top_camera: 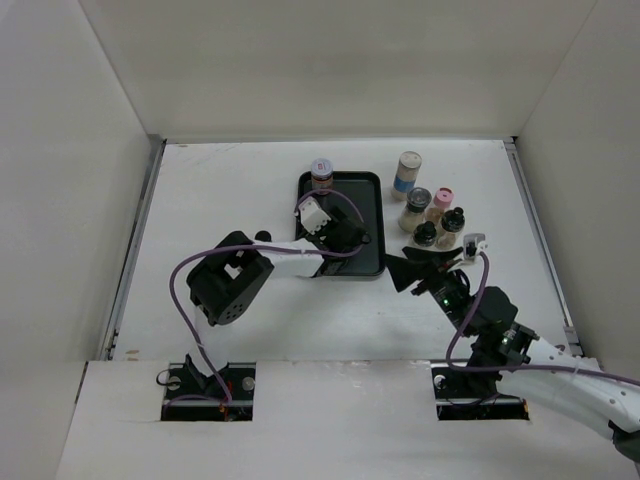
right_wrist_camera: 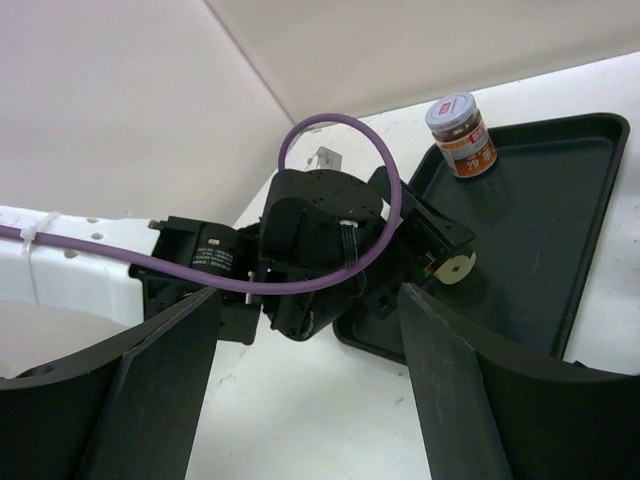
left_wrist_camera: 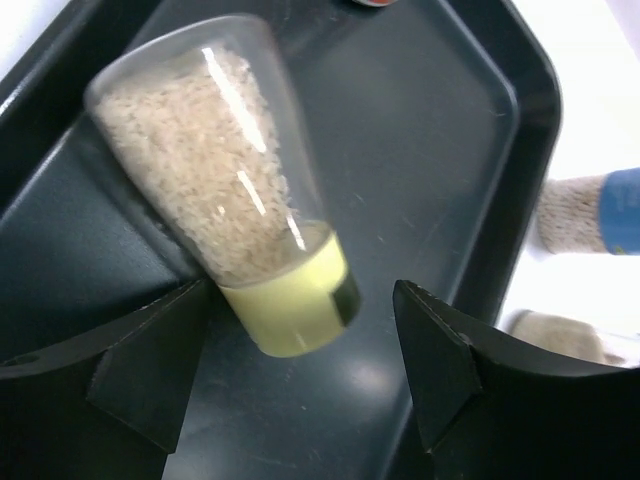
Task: Organize the condiment bottles
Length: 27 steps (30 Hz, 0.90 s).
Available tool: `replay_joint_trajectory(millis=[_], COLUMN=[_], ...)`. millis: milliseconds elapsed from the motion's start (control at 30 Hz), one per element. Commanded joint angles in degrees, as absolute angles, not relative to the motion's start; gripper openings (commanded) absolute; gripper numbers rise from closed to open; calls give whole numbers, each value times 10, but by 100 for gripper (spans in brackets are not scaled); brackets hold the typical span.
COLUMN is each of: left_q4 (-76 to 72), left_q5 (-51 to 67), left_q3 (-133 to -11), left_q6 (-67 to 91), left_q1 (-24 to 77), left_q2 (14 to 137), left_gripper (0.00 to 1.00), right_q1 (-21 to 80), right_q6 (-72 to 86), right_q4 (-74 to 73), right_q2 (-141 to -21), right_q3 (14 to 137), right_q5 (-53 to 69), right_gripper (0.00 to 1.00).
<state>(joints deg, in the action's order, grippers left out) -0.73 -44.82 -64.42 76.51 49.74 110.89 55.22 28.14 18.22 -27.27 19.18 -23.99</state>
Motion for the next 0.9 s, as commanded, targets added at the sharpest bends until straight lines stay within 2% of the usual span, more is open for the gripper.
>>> replay_joint_trajectory(millis=[0,267,567,867], left_q4=[-12,-17,-32,-54], left_q5=[-450,-439,-427,-392], left_q3=[-667,-669,-645,-562], left_q6=[781,786,782,770], left_q1=[495,482,479,478], left_q2=[1107,1133,1115,1001], left_gripper=[71,66,41,29], right_q1=[558,558,558,558], right_q6=[273,275,278,278], right_q4=[197,200,207,213], right_q2=[-278,-287,-292,-294], right_q3=[213,210,206,202], right_q5=[-235,-235,-235,-235], right_gripper=[78,78,79,80])
